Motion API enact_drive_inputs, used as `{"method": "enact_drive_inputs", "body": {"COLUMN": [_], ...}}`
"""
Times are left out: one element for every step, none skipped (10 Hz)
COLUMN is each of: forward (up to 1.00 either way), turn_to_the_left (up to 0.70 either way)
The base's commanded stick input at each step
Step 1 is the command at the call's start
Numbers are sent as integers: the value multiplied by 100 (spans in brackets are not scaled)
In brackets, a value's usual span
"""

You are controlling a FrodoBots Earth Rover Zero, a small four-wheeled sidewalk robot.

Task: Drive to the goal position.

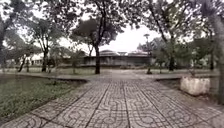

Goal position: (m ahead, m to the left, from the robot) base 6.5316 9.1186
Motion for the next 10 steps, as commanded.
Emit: {"method": "enact_drive_inputs", "body": {"forward": [100,100,100,100,100,100,100,100,100,100], "turn_to_the_left": [0,0,0,0,0,0,0,0,0,0]}}
